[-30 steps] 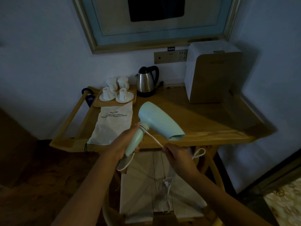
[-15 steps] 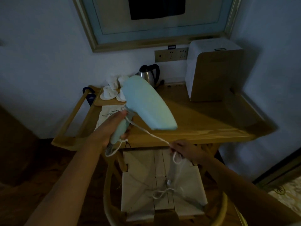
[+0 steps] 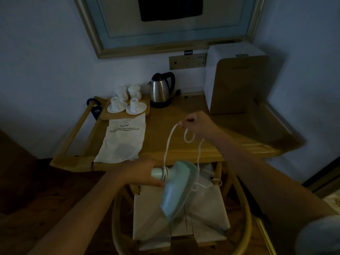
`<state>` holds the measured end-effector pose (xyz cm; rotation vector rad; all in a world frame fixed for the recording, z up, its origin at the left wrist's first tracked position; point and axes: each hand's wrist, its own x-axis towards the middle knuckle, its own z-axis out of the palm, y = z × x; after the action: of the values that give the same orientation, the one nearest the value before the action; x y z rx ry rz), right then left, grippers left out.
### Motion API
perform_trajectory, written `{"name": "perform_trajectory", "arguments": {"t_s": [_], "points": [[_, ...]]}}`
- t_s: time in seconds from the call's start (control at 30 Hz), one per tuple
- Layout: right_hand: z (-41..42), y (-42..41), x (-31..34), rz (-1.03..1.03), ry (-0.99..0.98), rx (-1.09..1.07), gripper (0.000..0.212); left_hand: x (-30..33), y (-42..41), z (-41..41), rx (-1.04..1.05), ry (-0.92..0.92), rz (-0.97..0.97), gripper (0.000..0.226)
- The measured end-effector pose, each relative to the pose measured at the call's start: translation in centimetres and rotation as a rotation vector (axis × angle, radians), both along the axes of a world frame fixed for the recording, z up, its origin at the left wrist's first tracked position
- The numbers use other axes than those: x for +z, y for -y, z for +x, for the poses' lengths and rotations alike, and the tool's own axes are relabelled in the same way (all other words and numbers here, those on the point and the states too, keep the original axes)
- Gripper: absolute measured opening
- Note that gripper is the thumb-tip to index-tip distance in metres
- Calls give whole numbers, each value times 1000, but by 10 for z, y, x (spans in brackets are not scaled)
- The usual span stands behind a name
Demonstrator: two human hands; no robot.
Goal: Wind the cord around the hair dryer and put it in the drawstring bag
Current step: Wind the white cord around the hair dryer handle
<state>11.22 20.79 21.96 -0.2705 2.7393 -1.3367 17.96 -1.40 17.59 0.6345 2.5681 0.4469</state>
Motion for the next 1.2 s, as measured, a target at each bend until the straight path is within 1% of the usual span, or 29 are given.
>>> {"name": "perform_trajectory", "arguments": {"t_s": [0.1,0.2,0.23,0.3,0.4,0.43,0.47,0.53,0.6,0.7,0.77,0.8,0.83,0.87,0.9,0.93,0.97,1.03,1.07,1.13,1.2], "points": [[17,17,20,34,-85,53,15,-16,3,-6,149,-35,42,59],[40,37,35,82,-170,131,22,-26,1,-16,274,-40,-26,66],[49,43,38,104,-205,172,24,-28,0,-19,304,-38,-42,65],[67,55,37,143,-268,255,24,-33,0,-24,334,-53,-3,59],[84,56,24,235,-301,285,22,-37,6,-25,449,-82,178,38],[84,50,17,238,-282,257,23,-36,10,-26,522,-61,247,36],[82,42,9,229,-251,222,23,-34,15,-28,604,-30,304,38],[79,27,-8,195,-180,164,23,-28,23,-29,739,60,411,44],[75,18,-25,157,-138,103,20,-24,25,-28,824,198,607,40],[72,10,-46,116,-111,20,11,-21,24,-23,913,317,850,33],[75,3,-55,97,-108,-17,8,-18,25,-23,943,421,1062,37],[77,1,-59,73,-104,-27,11,-16,26,-25,941,435,1119,42],[79,-1,-61,55,-101,-21,13,-14,28,-26,941,395,1109,44],[81,-1,-63,61,-84,4,11,-12,28,-28,938,329,1078,42],[83,-1,-64,64,-41,44,9,-10,28,-29,929,268,1057,39],[84,0,-64,48,31,93,17,-9,26,-31,924,235,1052,36],[85,2,-64,-10,152,142,24,-7,25,-32,921,218,1057,34],[86,2,-62,-173,422,224,28,-4,23,-33,913,195,1058,35],[85,0,-62,-223,517,273,30,-3,22,-33,909,185,1048,36],[85,-7,-63,-314,681,416,35,-3,21,-33,924,174,1032,37],[84,-12,-64,-453,790,530,31,-2,20,-33,959,162,1022,36]]}}
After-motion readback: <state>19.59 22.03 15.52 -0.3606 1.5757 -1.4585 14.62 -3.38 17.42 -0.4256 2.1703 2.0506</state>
